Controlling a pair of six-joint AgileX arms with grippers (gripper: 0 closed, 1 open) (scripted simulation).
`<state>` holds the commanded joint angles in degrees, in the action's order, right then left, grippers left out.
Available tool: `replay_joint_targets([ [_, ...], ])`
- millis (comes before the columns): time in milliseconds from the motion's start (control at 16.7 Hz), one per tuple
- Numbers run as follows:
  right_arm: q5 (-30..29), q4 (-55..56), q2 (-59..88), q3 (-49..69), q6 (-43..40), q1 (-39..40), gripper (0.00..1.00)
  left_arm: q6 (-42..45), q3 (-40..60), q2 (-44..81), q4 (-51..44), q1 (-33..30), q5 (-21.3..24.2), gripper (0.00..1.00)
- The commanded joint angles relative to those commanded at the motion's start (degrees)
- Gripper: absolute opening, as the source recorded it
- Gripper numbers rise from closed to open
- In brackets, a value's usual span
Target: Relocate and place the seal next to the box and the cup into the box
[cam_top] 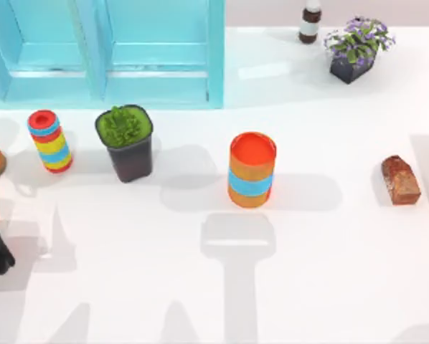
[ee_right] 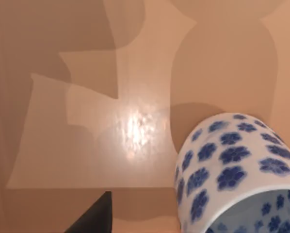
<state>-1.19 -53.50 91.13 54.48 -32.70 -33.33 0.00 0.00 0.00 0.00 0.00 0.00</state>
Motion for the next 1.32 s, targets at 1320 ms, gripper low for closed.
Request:
replay_joint_targets([
  [1320,0.00,-23.32,-4.36,19.00,-0.35,-0.25,1.00,0.00,0.00,0.00,0.00,0.00,0.00,1.00],
])
